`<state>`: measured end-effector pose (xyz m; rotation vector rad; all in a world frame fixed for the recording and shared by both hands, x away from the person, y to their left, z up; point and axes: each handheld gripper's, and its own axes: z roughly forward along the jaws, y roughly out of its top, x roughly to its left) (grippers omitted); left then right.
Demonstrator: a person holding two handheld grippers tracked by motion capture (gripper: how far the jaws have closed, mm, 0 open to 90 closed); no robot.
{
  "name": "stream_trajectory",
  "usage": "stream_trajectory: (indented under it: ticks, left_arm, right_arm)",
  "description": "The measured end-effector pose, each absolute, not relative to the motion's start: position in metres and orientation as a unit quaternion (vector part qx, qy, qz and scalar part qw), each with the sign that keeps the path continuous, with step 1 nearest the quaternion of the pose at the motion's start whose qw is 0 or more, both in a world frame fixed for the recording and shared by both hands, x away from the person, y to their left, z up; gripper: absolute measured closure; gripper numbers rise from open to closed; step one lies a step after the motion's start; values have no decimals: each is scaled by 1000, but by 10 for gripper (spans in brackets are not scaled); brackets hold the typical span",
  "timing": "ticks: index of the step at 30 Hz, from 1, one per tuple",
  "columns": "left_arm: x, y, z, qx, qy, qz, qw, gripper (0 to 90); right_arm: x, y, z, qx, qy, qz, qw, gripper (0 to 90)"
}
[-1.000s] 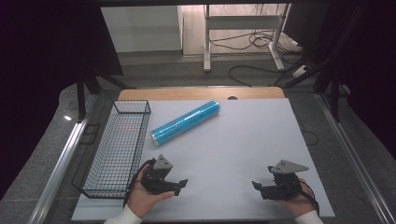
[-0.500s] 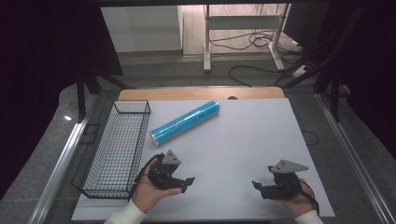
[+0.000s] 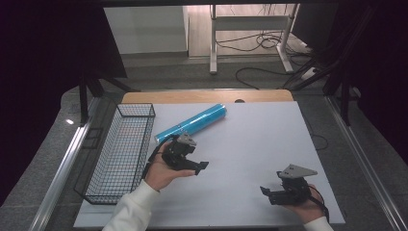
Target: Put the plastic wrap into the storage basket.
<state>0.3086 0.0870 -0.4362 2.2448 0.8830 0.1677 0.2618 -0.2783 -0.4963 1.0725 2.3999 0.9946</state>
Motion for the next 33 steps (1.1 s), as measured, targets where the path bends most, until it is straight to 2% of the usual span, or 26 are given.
stream_trajectory:
  ticks: [7, 16, 33]
  left_arm:
    - [340, 88, -426, 871, 336, 75, 351, 280]
    - [365, 91, -425, 869, 337, 60, 359, 279]
    - [410, 91, -427, 877, 340, 113, 319, 262]
  right_arm:
    - [263, -278, -498, 375, 844, 347, 163, 167]
    - [263, -277, -498, 375, 846, 344, 159, 167]
    - [264, -278, -499, 376, 849, 338, 157, 165]
